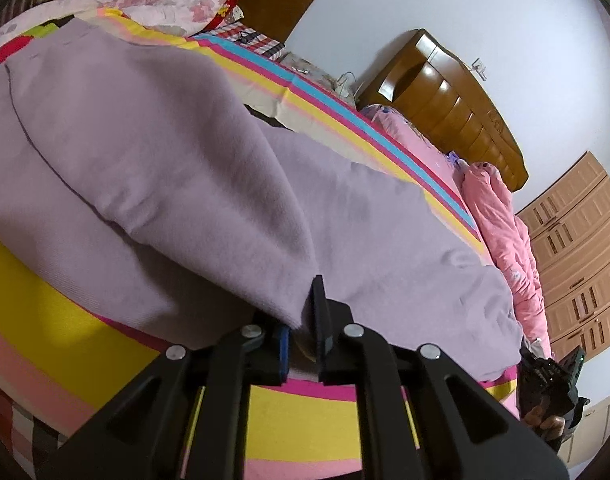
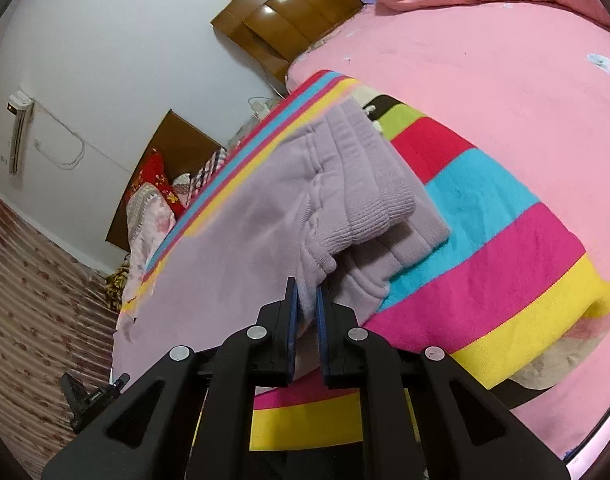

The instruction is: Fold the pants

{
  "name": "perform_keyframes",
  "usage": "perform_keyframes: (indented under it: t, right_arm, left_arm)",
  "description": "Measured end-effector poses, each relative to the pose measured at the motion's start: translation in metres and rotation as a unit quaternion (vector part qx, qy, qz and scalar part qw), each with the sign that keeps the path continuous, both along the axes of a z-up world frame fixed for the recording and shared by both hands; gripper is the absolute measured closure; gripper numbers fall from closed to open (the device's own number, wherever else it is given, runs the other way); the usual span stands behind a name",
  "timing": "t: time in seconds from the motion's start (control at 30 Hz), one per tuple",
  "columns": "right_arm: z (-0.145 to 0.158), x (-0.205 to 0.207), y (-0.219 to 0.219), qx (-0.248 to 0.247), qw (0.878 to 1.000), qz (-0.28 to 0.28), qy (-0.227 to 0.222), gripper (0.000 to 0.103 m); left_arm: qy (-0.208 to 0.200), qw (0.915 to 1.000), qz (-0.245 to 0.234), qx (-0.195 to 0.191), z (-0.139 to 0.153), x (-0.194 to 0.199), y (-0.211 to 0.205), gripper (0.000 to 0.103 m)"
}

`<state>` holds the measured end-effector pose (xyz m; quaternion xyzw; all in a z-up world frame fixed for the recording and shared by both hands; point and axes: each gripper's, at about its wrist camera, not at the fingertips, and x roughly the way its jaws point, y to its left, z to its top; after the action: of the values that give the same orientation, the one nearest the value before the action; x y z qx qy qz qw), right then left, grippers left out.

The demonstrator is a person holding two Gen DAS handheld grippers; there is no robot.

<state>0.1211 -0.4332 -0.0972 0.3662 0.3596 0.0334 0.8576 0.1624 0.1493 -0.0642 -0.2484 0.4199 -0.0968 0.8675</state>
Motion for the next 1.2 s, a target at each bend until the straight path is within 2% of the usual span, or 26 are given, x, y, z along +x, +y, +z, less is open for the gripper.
perform_keyframes:
  t: [0.1,0.17,0.33,0.43,0.47,0.53,0.57,0.6,0.63,0.67,0.7,0.8,0.9,0.97,1.07,1.13,1.2]
  right_arm:
    - [-0.018,0.006,0.001,-0.008,1.000,-0.002,0.029,0.093]
    - [-0.024,0.003,-0.002,0.006,1.000,-0.006,0.021,0.094]
    - [-0.011,0.002,0.004,-0.035,0.999,-0.006,0.025,0.094]
    - [-0.011,0.000,0.005,-0.034,0.999,-0.010,0.025,0.094]
    - [-0.012,0.000,0.008,-0.037,0.999,-0.009,0.028,0.094]
    - [-0.013,0.000,0.008,-0.035,0.999,-0.006,0.036,0.087]
    - [-0.010,-0.001,0.008,-0.034,0.999,-0.003,0.040,0.082]
    - [-0.004,-0.004,0.008,-0.037,0.998,-0.004,0.041,0.063]
    - [0.002,-0.009,0.009,-0.052,0.998,-0.017,0.041,0.037]
    - [0.010,-0.014,0.011,-0.078,0.996,-0.035,0.035,0.032]
    - [0.024,-0.022,0.018,-0.121,0.991,-0.047,0.010,0.032]
    - [0.047,-0.021,0.047,-0.183,0.982,-0.011,-0.036,0.033]
    - [0.053,-0.002,0.092,-0.209,0.974,0.064,-0.059,0.033]
    - [0.047,0.014,0.124,-0.237,0.965,0.101,-0.050,0.033]
    - [0.040,0.032,0.162,-0.286,0.946,0.148,-0.043,0.033]
    - [0.038,0.043,0.178,-0.315,0.934,0.167,-0.041,0.028]
    - [0.030,0.056,0.184,-0.354,0.919,0.171,-0.002,0.023]
  left_arm:
    - [0.023,0.9997,0.000,0.013,-0.015,0.004,-0.002,0.094]
    - [0.024,0.9997,0.004,0.005,-0.020,0.002,-0.002,0.094]
    - [0.018,0.9992,-0.005,0.035,-0.013,0.001,-0.007,0.094]
    - [0.017,0.9984,0.001,0.054,-0.012,0.000,-0.012,0.090]
    - [0.018,0.9976,0.004,0.067,-0.012,0.000,-0.013,0.083]
    - [0.008,0.9971,0.014,0.074,-0.009,-0.002,-0.009,0.060]
    - [0.004,0.9960,0.034,0.083,-0.004,-0.005,-0.006,0.033]
    - [-0.007,0.9928,0.063,0.102,0.003,-0.011,-0.003,0.020]
    - [-0.040,0.9856,0.101,0.130,0.017,-0.021,-0.001,0.019]
    - [-0.066,0.9800,0.116,0.147,0.028,-0.027,-0.001,0.016]
    - [-0.078,0.9782,0.115,0.154,0.035,-0.029,-0.002,0.015]
    - [-0.101,0.9792,0.058,0.166,0.053,-0.019,-0.027,0.014]
    - [-0.111,0.9783,-0.024,0.173,0.054,0.001,-0.075,0.009]
    - [-0.100,0.9761,-0.079,0.176,0.047,0.023,-0.112,0.009]
    - [-0.078,0.9713,-0.133,0.181,0.036,0.060,-0.163,0.009]
    - [-0.048,0.9679,-0.164,0.185,0.022,0.092,-0.189,0.009]
    - [-0.021,0.9666,-0.165,0.195,0.004,0.115,-0.200,0.009]
